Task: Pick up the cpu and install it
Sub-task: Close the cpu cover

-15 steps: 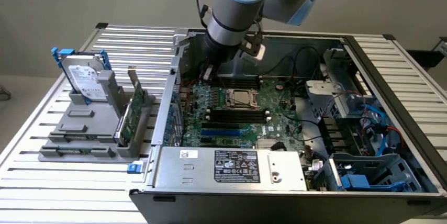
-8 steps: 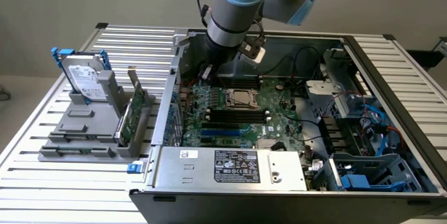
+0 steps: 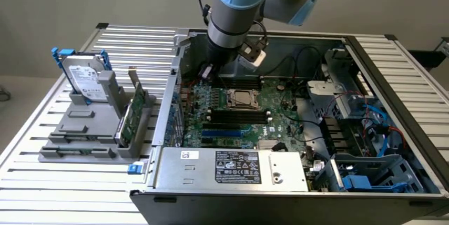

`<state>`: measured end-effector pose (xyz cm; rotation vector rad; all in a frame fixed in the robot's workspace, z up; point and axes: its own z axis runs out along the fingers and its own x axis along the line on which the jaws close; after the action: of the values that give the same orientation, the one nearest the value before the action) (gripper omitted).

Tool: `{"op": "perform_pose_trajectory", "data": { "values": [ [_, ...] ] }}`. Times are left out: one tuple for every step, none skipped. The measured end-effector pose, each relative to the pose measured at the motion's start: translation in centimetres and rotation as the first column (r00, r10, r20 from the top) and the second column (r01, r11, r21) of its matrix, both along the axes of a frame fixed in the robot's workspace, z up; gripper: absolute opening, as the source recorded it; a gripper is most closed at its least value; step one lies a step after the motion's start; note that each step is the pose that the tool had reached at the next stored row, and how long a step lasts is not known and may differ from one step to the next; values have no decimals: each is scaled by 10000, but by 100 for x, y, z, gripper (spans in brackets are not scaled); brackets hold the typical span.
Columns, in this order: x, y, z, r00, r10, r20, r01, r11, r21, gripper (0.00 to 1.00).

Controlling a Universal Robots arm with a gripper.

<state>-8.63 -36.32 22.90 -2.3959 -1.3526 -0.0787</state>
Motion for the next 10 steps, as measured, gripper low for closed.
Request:
{"op": "perform_pose_trajectory", "data": {
  "values": [
    [-1, 0, 5, 10000, -58, -2, 58, 10000, 66, 11],
    [-3, 0, 12, 9999, -107, -3, 107, 9999, 129, 11],
    [-3, 0, 21, 9999, -156, -2, 156, 9997, 170, 11],
    [-3, 0, 27, 9998, -198, -2, 198, 9996, 205, 11],
    [-3, 0, 31, 9997, -239, -2, 239, 9994, 232, 11],
    [-3, 0, 34, 9996, -279, -3, 279, 9993, 255, 11],
    [-3, 0, 39, 9995, -326, -4, 326, 9991, 276, 11],
    [-3, 0, 43, 9993, -378, -5, 378, 9989, 293, 11],
    [-4, 0, 45, 9990, -442, -5, 442, 9986, 305, 11],
    [-3, 0, 47, 9987, -513, -6, 513, 9982, 312, 11]
  ]
}}
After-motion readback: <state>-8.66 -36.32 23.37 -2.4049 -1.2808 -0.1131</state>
